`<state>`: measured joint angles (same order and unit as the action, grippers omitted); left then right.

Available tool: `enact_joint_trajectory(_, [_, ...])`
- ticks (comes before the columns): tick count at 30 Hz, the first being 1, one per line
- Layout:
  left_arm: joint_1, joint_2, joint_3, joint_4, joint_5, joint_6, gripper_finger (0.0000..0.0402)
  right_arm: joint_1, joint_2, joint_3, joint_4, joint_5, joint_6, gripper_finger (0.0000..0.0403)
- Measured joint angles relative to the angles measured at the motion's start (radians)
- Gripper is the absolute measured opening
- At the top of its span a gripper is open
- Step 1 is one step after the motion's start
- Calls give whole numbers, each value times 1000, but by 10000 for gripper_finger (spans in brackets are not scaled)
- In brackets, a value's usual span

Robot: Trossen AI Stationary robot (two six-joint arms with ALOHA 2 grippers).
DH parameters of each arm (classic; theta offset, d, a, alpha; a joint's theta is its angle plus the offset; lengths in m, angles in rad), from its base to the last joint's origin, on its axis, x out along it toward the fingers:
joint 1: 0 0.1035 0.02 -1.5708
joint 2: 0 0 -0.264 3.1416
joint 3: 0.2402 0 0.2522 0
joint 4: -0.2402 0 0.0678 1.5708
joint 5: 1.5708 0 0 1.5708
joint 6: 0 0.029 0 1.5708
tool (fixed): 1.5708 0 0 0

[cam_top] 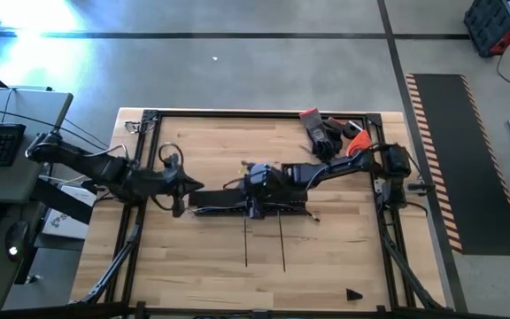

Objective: Ziptie cables
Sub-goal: Close the black cable duct

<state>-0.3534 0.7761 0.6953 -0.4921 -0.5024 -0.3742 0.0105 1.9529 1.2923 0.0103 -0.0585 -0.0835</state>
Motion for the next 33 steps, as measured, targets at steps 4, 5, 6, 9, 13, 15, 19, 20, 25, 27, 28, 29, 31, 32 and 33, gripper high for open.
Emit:
enact_joint_trajectory(4, [-69, -2, -93, 5, -68, -115, 0, 26, 22, 62, -74, 33, 25, 211])
enact_joint_trajectory(5, [-81, -3, -122, 30, -69, -138, 0, 29, 30, 68, -75, 33, 38, 211])
enact_joint_trajectory(6, [-93, -3, -150, 47, -70, -160, 0, 30, 39, 71, -76, 32, 51, 211])
enact_joint_trajectory(9, [-111, -3, -229, 119, -79, -201, 0, 27, 64, 73, -84, 20, 69, 211])
enact_joint_trajectory(13, [-115, -4, -329, 236, -62, -225, 0, 22, 91, 73, -86, -25, 87, 211])
enact_joint_trajectory(15, [-115, -4, -371, 315, -44, -227, 0, 22, 92, 72, -84, -27, 88, 211])
enact_joint_trajectory(19, [-115, -4, -437, 420, -10, -243, 0, 23, 92, 73, -90, -27, 113, 211])
enact_joint_trajectory(20, [-115, -4, -452, 443, -8, -244, 0, 23, 92, 73, -96, -27, 113, 211])
enact_joint_trajectory(25, [-115, -3, -525, 541, -6, -274, 0, 23, 92, 73, -119, -27, 113, 211])
enact_joint_trajectory(27, [-115, -2, -544, 553, -5, -295, 0, 23, 92, 73, -122, -27, 113, 211])
enact_joint_trajectory(28, [-115, -2, -551, 558, -5, -304, 0, 23, 92, 73, -122, -27, 113, 211])
enact_joint_trajectory(29, [-115, -2, -557, 560, -5, -311, 0, 25, 92, 73, -123, -27, 114, 211])
enact_joint_trajectory(31, [-115, -1, -572, 574, -5, -328, 0, 28, 92, 73, -125, -26, 113, 211])
enact_joint_trajectory(32, [-115, -1, -576, 573, -5, -330, 0, 29, 92, 73, -120, -23, 113, 211])
enact_joint_trajectory(33, [-115, -1, -578, 574, -4, -331, 0, 32, 92, 73, -111, -21, 113, 211])
